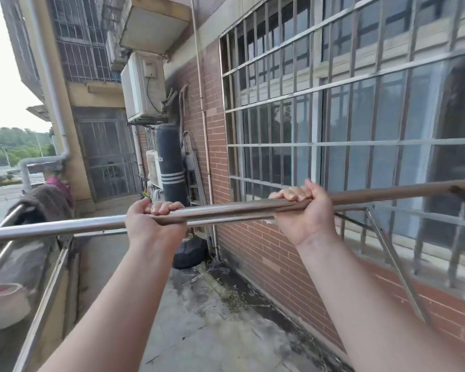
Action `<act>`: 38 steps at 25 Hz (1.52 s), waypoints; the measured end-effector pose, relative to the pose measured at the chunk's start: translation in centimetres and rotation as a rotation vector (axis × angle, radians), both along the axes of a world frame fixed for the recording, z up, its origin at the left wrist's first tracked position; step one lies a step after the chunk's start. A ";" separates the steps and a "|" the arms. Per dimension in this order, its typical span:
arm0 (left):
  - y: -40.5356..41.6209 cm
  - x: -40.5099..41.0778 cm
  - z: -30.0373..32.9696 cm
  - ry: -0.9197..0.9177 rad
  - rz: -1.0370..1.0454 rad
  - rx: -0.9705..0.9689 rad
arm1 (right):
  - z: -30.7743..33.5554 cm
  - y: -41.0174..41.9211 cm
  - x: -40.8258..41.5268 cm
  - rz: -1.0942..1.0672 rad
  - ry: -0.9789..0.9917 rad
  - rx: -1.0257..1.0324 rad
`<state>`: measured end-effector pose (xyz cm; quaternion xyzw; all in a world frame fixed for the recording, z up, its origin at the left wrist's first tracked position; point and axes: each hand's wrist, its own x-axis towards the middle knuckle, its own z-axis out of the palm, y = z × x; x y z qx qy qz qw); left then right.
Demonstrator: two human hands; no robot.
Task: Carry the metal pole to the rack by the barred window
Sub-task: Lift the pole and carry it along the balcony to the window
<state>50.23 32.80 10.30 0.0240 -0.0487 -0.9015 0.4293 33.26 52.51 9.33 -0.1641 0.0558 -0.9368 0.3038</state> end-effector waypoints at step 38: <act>-12.7 -31.7 -1.1 0.044 -0.647 -0.038 | -0.5 -6.4 -18.0 -0.667 0.035 0.020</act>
